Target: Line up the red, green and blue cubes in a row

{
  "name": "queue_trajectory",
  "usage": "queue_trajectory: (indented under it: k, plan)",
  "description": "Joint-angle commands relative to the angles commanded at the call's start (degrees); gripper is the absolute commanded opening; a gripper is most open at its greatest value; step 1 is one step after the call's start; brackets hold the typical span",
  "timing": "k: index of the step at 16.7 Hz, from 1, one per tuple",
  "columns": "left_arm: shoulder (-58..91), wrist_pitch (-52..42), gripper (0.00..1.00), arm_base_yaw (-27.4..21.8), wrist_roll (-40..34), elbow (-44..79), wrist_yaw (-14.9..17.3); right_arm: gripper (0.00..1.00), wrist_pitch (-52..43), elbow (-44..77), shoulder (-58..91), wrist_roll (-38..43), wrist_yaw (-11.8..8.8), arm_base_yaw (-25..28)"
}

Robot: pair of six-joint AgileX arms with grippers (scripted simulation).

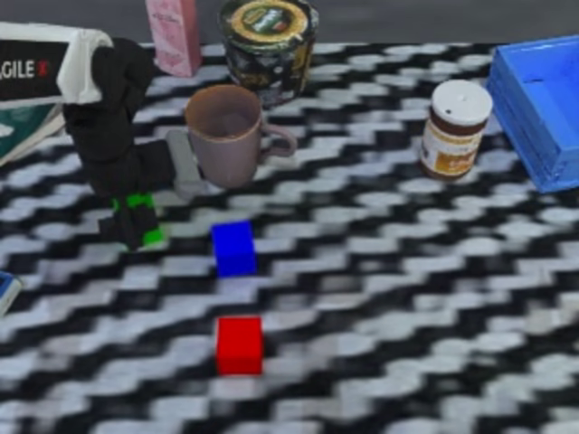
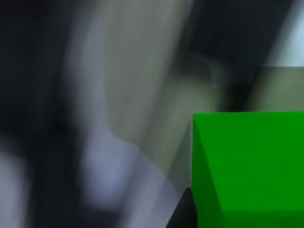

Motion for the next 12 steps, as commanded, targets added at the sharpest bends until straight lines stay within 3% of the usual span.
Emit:
queue_trajectory:
  k: [8,12]
  plan:
    - [-4.52,-12.51,0.0,1.0,-0.08,7.67,-0.04,1.0,0.0,0.0,0.0,0.0,0.0,0.0]
    - [-5.06,-13.31,0.0,1.08,-0.13,8.25,-0.05,1.0,0.0,0.0,0.0,0.0,0.0,0.0]
